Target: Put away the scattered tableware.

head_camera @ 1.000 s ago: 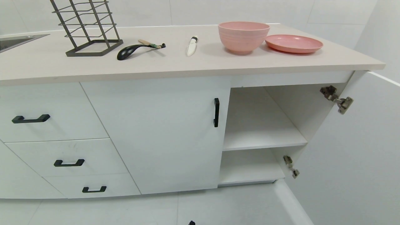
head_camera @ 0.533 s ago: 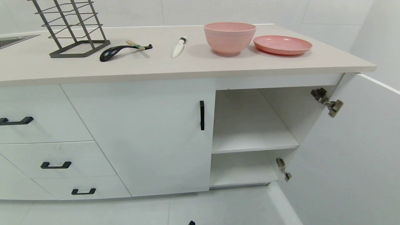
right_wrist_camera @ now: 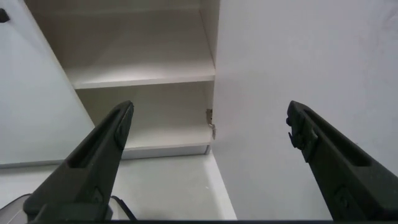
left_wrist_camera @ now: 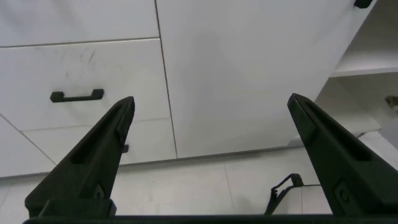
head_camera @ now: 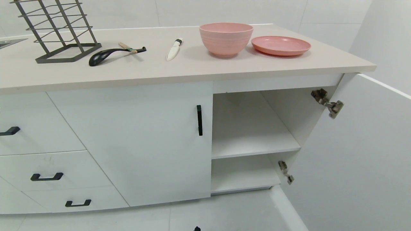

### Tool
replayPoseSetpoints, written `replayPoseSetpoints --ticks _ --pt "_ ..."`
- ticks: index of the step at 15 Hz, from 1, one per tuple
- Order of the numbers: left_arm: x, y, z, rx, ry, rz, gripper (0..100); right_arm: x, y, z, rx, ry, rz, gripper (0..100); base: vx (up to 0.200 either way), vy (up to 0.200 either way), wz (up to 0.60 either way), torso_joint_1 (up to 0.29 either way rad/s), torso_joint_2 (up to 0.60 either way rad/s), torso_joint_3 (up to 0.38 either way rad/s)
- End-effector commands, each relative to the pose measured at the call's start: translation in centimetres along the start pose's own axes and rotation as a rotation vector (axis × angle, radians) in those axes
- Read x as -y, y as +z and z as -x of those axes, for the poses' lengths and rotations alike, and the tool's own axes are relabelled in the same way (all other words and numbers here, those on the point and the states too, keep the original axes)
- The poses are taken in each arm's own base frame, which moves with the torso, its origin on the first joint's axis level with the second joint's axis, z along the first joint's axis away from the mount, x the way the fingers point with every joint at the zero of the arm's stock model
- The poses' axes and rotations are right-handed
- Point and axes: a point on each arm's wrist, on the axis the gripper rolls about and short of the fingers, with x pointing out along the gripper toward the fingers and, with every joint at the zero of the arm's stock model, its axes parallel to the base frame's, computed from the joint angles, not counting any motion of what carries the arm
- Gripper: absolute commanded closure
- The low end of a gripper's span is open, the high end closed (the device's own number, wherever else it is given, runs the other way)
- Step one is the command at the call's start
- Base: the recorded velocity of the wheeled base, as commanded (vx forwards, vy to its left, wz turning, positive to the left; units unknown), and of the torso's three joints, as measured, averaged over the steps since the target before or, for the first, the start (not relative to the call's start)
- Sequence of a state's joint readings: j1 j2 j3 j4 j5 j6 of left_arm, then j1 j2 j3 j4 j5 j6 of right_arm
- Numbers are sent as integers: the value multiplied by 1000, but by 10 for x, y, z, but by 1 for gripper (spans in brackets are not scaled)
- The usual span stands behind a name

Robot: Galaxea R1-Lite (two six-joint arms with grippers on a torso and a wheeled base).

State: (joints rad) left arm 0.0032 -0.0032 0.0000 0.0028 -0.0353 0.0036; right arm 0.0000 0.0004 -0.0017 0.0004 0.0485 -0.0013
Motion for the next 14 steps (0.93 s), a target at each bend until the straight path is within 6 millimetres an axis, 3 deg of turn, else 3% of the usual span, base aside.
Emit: replayPoseSetpoints --ticks 1,4,10,14 --pt "0 0 0 -3 1 4 0 0 0 0 1 1 0 0 0 0 0 0 0 0" --pt "0 0 0 -3 1 -1 0 0 0 0 1 1 0 0 0 -200 0 2 4 4" --pt "0 0 0 -5 1 4 0 0 0 0 1 1 0 0 0 0 0 0 0 0" --pt "0 0 0 -5 1 4 0 0 0 0 1 1 0 0 200 0 0 0 -1 2"
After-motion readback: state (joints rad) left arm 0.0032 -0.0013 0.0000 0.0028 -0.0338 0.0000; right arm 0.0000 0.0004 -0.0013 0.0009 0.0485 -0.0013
